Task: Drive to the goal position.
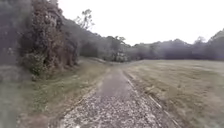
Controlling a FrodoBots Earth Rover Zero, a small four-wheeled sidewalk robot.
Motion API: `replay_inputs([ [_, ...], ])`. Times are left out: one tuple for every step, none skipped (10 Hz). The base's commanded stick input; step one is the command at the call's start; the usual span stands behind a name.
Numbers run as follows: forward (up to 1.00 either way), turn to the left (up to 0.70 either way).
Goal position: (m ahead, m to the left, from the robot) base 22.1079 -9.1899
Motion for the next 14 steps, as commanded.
replay_inputs([
  [0.45,-0.03],
  [0.45,-0.19],
  [0.45,-0.19],
  [0.45,-0.03],
  [0.45,-0.08],
  [0.45,-0.17],
  [0.45,-0.24],
  [0.45,-0.18],
  [0.45,-0.02],
  [0.45,-0.16],
  [0.45,0.00],
  [0.45,0.00],
  [0.45,-0.13],
  [0.45,-0.24],
])
